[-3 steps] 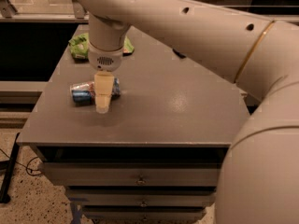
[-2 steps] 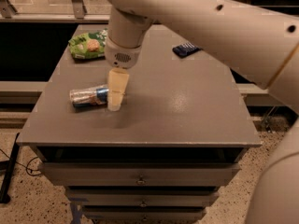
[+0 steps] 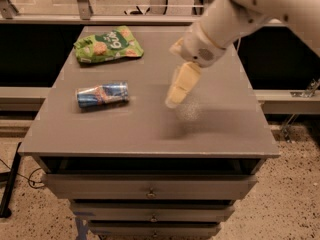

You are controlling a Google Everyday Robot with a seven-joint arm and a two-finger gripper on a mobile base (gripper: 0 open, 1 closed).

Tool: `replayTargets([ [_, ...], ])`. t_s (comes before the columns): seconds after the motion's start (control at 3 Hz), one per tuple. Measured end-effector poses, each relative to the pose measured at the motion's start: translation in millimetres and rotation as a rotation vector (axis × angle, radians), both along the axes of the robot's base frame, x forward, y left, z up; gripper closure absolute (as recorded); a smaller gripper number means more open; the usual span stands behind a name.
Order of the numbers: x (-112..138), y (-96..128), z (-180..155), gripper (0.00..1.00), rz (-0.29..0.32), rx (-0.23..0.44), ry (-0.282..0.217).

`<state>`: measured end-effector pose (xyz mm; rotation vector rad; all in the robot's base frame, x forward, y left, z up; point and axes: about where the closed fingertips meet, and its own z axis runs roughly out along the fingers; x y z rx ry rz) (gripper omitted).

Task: Knock redbull can over

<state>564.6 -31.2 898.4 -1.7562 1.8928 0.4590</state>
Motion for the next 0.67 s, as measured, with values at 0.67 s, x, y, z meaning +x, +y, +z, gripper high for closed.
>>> replayTargets([
  [0.67, -16.7, -116.7, 16.3, 0.00, -0.154, 0.327, -0.024],
])
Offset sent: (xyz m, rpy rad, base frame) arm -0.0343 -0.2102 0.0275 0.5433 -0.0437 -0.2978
